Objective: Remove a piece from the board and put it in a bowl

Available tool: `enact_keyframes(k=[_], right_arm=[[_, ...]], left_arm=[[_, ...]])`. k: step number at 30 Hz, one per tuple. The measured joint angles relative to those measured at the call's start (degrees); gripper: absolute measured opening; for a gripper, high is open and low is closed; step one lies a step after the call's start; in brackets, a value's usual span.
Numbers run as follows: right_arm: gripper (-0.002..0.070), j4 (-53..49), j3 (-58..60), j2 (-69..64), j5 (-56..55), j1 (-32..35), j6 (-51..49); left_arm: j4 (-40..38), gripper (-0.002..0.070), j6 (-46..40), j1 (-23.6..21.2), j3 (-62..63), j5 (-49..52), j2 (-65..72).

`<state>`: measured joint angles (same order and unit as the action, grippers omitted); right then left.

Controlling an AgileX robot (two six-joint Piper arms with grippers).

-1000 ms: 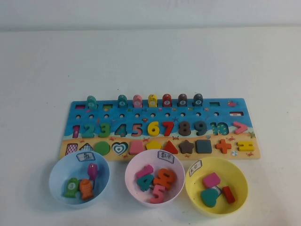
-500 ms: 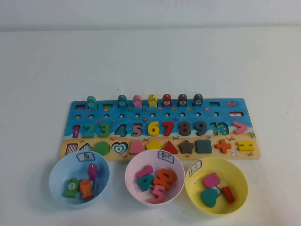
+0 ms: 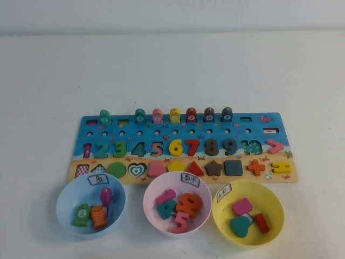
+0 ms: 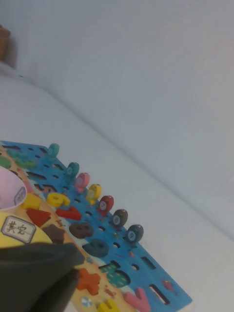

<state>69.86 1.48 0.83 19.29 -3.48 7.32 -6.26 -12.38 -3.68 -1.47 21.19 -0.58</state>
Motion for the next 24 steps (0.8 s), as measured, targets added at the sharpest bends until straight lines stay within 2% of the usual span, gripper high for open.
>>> enact_keyframes(k=[10, 14, 16, 19, 24], right_arm=[[-0.0019, -1.02, 0.0, 0.0, 0.8, 0.0, 2.57], [-0.0019, -2.23, -2.37, -1.69, 5.0, 0.0, 4.12], [-0.0019, -6.4, -7.14, -5.84, 7.79, 0.0, 4.26], [-0.0019, -17.96, -17.97, -16.4, 15.24, 0.0, 4.35], [-0.0019, -35.44, -38.56, -36.23, 38.31, -0.14, 8.49]], left_arm=[[0.0, -0.0004, 0.0, 0.0, 0.0, 0.0, 0.0], [0.0, -0.0004, 0.0, 0.0, 0.0, 0.0, 0.0], [0.0, -0.0004, 0.0, 0.0, 0.0, 0.0, 0.0], [0.0, -0.0004, 0.0, 0.0, 0.0, 0.0, 0.0], [0.0, -0.0004, 0.0, 0.0, 0.0, 0.0, 0.0]])
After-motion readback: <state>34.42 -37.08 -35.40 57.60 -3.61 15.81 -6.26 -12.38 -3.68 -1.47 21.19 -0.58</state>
